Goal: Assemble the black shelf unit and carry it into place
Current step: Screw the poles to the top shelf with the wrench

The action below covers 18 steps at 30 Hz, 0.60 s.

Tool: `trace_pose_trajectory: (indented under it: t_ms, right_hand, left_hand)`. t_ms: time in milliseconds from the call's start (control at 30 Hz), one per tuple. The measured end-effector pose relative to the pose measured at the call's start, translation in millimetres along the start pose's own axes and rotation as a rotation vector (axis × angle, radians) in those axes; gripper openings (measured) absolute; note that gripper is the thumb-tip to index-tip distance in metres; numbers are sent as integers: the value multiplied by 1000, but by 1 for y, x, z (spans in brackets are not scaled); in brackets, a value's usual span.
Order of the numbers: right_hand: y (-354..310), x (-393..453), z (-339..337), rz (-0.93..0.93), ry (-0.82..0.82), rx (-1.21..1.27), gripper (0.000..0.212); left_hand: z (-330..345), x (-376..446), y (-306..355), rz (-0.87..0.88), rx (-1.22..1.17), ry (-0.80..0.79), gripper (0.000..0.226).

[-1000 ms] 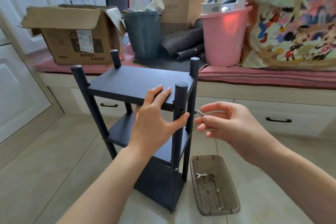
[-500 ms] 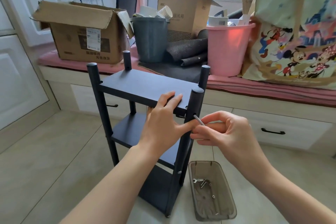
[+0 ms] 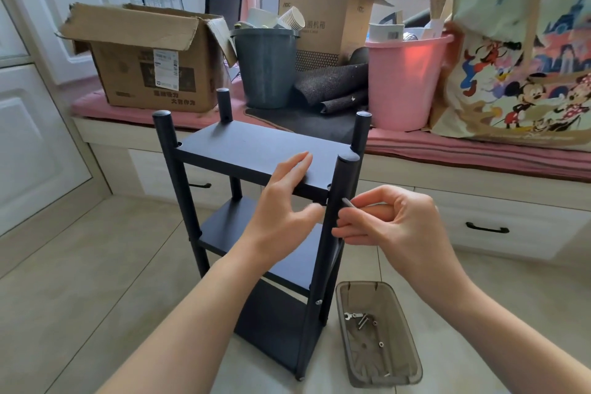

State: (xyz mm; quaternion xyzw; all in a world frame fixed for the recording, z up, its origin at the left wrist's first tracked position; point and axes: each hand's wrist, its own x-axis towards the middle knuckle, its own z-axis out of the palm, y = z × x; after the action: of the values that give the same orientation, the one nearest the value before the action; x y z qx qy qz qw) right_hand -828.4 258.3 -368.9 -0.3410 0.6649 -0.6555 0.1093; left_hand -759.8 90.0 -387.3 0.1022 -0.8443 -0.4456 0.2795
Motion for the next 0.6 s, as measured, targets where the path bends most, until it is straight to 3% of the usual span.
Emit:
trace_pose_trajectory:
  t_ms: [167, 333, 467, 533, 600]
  right_hand:
    - [1, 5, 4, -18, 25, 0, 13]
    - [1, 5, 6, -25, 28, -9, 17]
    - [0, 7, 7, -9, 33, 0, 20]
    - [0, 7, 7, 2, 32, 6, 21]
    - [-1, 7, 9, 10, 34, 12, 23]
  left_hand:
    - [5, 1, 13, -85, -174, 248, 69]
    - [6, 0, 23, -182, -417, 573, 99]
    - [-4, 4, 29, -389, -721, 742, 109]
    - [-4, 7, 29, -503, -908, 800, 107]
    - [-2, 9, 29, -624, -1098, 783, 90]
